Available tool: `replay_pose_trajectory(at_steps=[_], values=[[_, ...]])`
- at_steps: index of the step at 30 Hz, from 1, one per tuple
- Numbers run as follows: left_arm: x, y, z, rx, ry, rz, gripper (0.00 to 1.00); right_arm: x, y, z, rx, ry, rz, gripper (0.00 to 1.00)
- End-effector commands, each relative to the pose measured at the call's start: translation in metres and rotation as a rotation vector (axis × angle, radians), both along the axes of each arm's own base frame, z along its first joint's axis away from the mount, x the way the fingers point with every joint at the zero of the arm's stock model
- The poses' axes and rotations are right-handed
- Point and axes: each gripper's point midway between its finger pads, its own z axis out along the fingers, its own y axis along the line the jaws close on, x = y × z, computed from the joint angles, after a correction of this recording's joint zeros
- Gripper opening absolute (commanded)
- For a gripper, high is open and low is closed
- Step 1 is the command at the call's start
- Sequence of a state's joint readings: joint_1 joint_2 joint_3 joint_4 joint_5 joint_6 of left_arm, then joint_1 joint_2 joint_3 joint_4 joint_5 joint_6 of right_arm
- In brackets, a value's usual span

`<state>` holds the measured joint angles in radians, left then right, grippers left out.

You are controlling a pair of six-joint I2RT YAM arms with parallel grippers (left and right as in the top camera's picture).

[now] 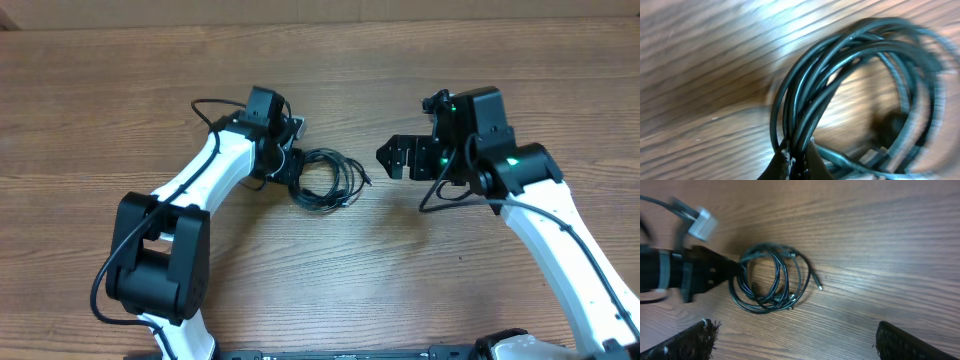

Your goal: Untangle cables

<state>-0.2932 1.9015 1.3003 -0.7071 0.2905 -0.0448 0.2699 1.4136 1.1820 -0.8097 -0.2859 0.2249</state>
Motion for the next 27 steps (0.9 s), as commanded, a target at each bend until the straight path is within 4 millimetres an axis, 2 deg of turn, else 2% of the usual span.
replay_pose_trajectory(at_steps=[1, 6, 10, 16, 20, 21, 25, 27], values=[[0.008, -0.034, 0.068, -0.199, -0.082, -0.066, 0.04, 0.004, 0.016, -0.006, 0.064, 0.042, 0.036, 1.0], [0.007, -0.044, 0.096, -0.274, -0.097, -0.077, 0.04, 0.009, 0.025, -0.032, 0.084, 0.116, 0.058, 1.0], [0.0, -0.054, 0.108, -0.345, -0.088, -0.105, 0.04, 0.017, 0.028, -0.048, 0.084, 0.134, 0.059, 0.92], [-0.009, -0.068, 0.12, -0.45, -0.061, -0.149, 0.04, 0.021, 0.038, -0.058, 0.098, 0.14, 0.082, 0.9], [-0.009, -0.071, 0.122, -0.459, -0.066, -0.158, 0.04, 0.022, 0.048, -0.065, 0.074, 0.13, 0.103, 0.9], [-0.009, -0.071, 0.122, -0.46, -0.065, -0.157, 0.04, 0.023, 0.049, -0.068, 0.056, 0.124, 0.101, 0.87], [-0.01, -0.072, 0.122, -0.467, -0.055, -0.148, 0.04, 0.027, 0.051, -0.088, -0.016, 0.127, 0.087, 0.79], [-0.011, -0.073, 0.124, -0.48, -0.052, -0.153, 0.04, 0.03, 0.052, -0.097, -0.025, 0.148, 0.054, 0.79]])
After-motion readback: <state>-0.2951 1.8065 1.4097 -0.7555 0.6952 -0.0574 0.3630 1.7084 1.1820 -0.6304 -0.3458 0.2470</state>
